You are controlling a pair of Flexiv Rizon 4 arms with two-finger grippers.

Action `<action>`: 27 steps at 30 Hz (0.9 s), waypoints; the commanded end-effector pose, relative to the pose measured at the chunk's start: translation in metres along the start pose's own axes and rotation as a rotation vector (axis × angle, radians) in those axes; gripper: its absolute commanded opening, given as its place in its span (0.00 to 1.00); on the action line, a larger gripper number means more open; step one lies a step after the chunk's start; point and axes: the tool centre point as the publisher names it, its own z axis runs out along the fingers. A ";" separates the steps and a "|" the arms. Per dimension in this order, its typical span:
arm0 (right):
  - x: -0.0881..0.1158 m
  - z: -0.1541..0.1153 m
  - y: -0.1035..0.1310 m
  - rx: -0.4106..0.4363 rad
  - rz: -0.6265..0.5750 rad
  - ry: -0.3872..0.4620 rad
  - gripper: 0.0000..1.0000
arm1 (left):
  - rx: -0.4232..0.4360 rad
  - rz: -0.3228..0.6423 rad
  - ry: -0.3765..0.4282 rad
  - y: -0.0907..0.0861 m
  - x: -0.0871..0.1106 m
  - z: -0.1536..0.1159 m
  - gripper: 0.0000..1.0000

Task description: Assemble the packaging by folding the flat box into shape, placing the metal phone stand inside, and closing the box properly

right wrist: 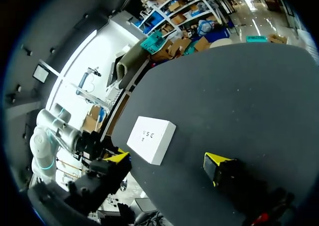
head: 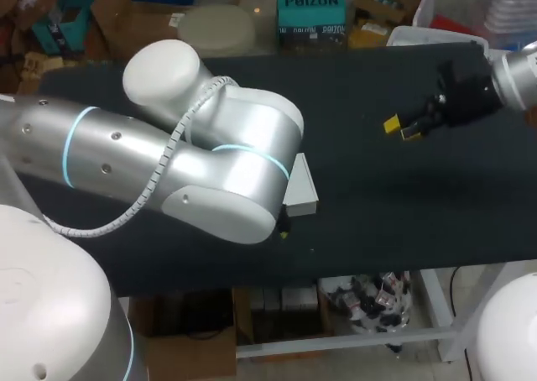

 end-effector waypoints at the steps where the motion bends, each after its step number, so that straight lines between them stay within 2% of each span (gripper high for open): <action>1: -0.004 -0.001 0.006 0.023 0.000 0.030 1.00 | 0.011 -0.040 -0.126 -0.001 0.013 0.011 1.00; 7: -0.004 -0.001 0.006 0.023 0.000 0.030 1.00 | 0.011 -0.040 -0.126 -0.001 0.013 0.011 1.00; 8: -0.004 -0.001 0.006 0.023 0.000 0.030 1.00 | 0.011 -0.089 -0.154 -0.003 0.015 0.014 1.00; 10: -0.006 -0.002 0.003 -0.011 -0.070 0.063 1.00 | 0.019 -0.126 -0.166 -0.003 0.019 0.019 1.00; 12: -0.010 -0.002 0.001 -0.031 -0.114 0.053 1.00 | 0.036 -0.189 -0.195 -0.004 0.020 0.023 1.00; 14: -0.014 -0.002 0.001 -0.041 -0.148 0.054 1.00 | 0.039 -0.235 -0.188 -0.007 0.018 0.026 1.00; 21: -0.025 -0.004 -0.002 -0.094 -0.285 0.008 1.00 | 0.025 -0.295 -0.216 -0.019 0.013 0.033 1.00; 23: -0.028 -0.006 -0.003 -0.123 -0.302 -0.018 1.00 | 0.019 -0.311 -0.220 -0.022 0.011 0.035 1.00; 27: -0.027 -0.006 -0.003 -0.177 -0.313 -0.157 1.00 | 0.009 -0.335 -0.231 -0.029 0.006 0.038 1.00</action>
